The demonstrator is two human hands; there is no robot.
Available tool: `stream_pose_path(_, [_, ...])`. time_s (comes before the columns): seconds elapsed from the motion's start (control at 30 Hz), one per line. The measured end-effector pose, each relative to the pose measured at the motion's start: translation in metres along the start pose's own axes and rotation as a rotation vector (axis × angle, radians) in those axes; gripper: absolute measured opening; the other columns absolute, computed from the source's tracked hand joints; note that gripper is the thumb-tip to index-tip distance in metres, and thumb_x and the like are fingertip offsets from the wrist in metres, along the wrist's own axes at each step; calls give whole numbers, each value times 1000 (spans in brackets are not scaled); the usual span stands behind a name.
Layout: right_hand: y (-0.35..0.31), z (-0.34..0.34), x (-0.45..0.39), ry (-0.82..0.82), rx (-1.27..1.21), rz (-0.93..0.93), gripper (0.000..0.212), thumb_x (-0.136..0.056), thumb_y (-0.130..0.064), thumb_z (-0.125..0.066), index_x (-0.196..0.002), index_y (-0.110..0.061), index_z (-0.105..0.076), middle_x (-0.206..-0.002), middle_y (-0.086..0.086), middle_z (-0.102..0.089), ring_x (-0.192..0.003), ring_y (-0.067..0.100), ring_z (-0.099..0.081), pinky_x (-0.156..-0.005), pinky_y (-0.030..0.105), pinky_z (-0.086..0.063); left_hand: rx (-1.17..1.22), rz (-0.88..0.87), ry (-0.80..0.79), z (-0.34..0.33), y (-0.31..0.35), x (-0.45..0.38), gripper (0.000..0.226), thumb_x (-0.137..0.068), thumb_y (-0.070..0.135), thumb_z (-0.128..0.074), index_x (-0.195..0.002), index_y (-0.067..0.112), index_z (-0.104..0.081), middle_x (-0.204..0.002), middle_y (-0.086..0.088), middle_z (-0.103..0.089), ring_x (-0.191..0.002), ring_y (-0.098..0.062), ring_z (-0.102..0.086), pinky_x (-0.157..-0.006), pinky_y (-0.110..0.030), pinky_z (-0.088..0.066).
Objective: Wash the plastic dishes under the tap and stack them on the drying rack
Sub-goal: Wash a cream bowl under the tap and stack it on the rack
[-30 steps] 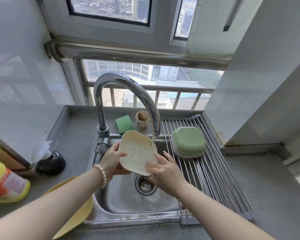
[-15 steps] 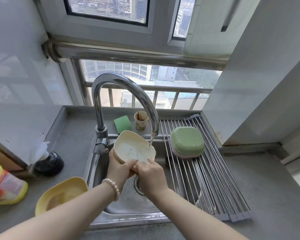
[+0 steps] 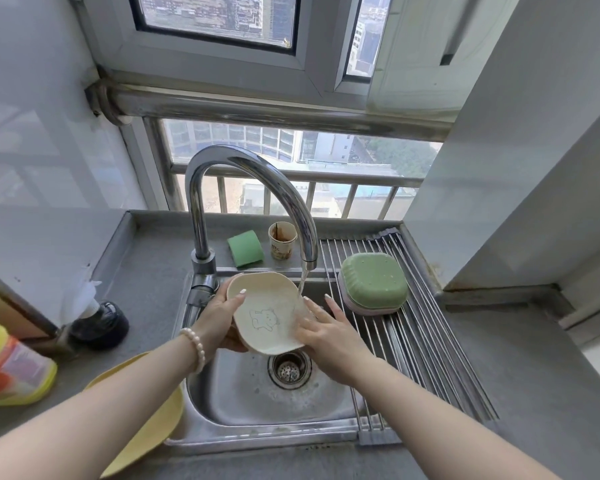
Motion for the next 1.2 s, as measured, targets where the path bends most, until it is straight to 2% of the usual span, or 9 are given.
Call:
stream_pose_path(0.2, [-10, 14, -7, 207, -170, 38, 30, -49, 3, -82, -61, -20, -65, -66, -5, -69, -75, 14, -70, -107, 39, -38, 276, 15, 117, -10, -16, 7, 55, -87, 5, -61, -134, 27, -42, -111, -12, -59, -86, -32, -65, -55, -39, -57])
stream_pose_path(0.3, [-23, 19, -14, 287, -288, -6, 26, -51, -1, -81, -66, -18, -69, -57, -4, -65, -54, 17, -63, -79, 31, -56, 366, -3, 107, -29, -26, 15, 71, -79, -5, -67, -135, 26, -37, -120, -16, -57, -93, -39, -66, -59, -37, -58])
stream_pose_path(0.37, [-27, 24, -15, 348, -433, -88, 8, -71, -13, -71, -78, -16, -73, -64, -1, -68, -58, 21, -64, -58, 29, -55, 374, -27, 106, -32, -22, 15, 67, -82, -2, -66, -133, 31, -38, -122, -15, -55, -94, -40, -66, -62, -39, -58])
stream_pose_path(0.47, [-21, 28, -7, 453, -706, -235, 26, -81, -35, -62, -80, -13, -76, -70, 0, -72, -61, 18, -67, -53, 31, -53, 276, -74, 104, -26, -11, 13, 59, -90, 3, -56, -131, 41, -38, -121, -11, -54, -88, -37, -67, -58, -37, -57])
stream_pose_path(0.67, [-14, 26, -6, 151, -528, -173, 66, -95, -59, -27, -69, -14, -69, -66, -1, -67, -65, 16, -58, -80, 35, -45, 28, -148, 212, -13, -3, 10, 60, -89, 5, -45, -136, 41, -39, -126, -5, -49, -100, -34, -60, -59, -46, -59])
stream_pose_path(0.8, [6, 17, -7, -261, -339, -204, 65, -97, -50, -12, -113, -20, -67, -125, 0, -63, -131, 12, -42, -118, 41, -9, -14, -129, 161, -7, 0, 11, 59, -90, 1, -41, -136, 37, -41, -117, -6, -48, -93, -34, -60, -52, -39, -57])
stream_pose_path(0.97, [10, 32, -10, -88, -623, -459, 56, -90, -42, -30, -137, -19, -51, -151, 0, -36, -142, 17, -25, -116, 31, -13, 181, 81, 19, -5, -10, 7, 61, -90, -5, -33, -138, 32, -38, -95, -13, -54, -59, -25, -60, -65, -49, -57])
stream_pose_path(1.1, [18, 40, -12, -49, -1220, -980, 62, -85, 2, -48, -143, -20, -38, -131, 11, -49, -107, 31, -59, -80, 35, -55, 293, 199, -128, -10, -16, 8, 63, -89, -10, -31, -138, 30, -35, -112, -16, -52, -70, -32, -65, -61, -47, -58])
stream_pose_path(1.2, [12, 49, -12, -244, -1444, -1114, 36, -88, 4, -36, -118, -11, -48, -94, 17, -61, -60, 32, -65, -48, 44, -57, 341, 271, -189, -18, -25, 6, 65, -85, -16, -30, -135, 25, -35, -121, -17, -49, -76, -35, -66, -57, -47, -58])
Point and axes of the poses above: each hand's wrist, its own x-axis away from the middle knuckle, its own z-axis out of the back of the hand, y = z × x, the point moved 4 cm from there along -x, towards the middle knuckle
